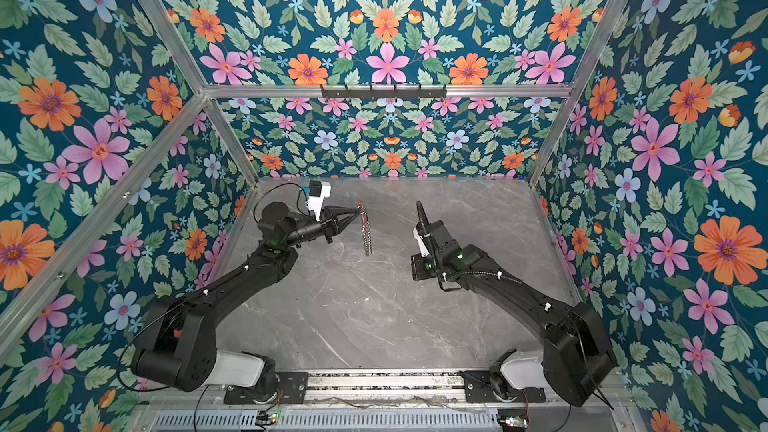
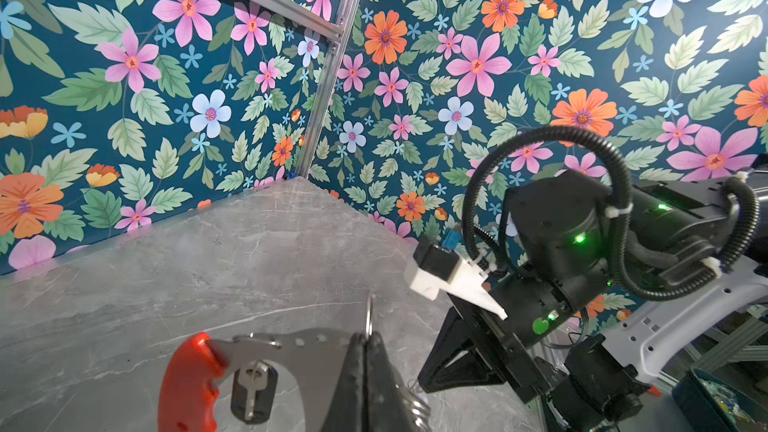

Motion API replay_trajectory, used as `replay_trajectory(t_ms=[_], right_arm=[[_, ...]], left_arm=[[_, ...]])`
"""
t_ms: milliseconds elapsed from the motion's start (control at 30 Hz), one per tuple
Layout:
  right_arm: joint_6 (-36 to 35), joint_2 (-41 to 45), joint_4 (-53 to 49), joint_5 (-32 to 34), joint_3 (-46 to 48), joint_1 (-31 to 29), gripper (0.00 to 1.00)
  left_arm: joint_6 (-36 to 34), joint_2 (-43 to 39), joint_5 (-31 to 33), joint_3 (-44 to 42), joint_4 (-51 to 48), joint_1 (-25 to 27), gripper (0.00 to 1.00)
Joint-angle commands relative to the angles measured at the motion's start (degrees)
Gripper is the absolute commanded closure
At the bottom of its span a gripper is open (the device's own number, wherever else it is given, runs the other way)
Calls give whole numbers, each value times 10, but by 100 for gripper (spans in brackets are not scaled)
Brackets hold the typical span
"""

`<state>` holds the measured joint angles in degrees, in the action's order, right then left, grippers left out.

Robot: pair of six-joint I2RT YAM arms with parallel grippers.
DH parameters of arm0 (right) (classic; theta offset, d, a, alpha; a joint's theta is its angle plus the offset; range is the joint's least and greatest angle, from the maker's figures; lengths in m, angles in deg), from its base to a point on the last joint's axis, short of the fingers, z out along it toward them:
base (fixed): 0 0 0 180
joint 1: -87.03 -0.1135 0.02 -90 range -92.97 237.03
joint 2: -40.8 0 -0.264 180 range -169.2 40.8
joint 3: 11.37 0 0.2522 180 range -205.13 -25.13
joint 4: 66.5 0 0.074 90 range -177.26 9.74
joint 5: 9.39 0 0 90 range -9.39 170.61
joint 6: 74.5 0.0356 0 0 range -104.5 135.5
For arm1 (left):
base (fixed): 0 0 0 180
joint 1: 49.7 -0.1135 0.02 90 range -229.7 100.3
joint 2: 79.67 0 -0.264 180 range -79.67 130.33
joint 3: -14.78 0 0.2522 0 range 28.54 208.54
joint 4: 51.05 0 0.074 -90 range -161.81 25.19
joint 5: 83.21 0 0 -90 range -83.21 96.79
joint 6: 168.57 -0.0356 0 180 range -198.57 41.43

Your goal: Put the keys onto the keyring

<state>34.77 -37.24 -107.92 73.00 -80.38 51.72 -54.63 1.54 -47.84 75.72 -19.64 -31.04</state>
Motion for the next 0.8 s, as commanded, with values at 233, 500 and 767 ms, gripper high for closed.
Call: replay_trajectory(t_ms=[233,500,767], right_arm=[[-36,-158,-42,-91,-52,29,100],[-34,-305,-37,-55,-158,45,100],[-38,-316,-38,-54,-172,45,100]], left_arm=[[6,13,-11,12,25,4,100],[5,12,-9,8,25,4,100],[0,16,-8,4,25,4,100]])
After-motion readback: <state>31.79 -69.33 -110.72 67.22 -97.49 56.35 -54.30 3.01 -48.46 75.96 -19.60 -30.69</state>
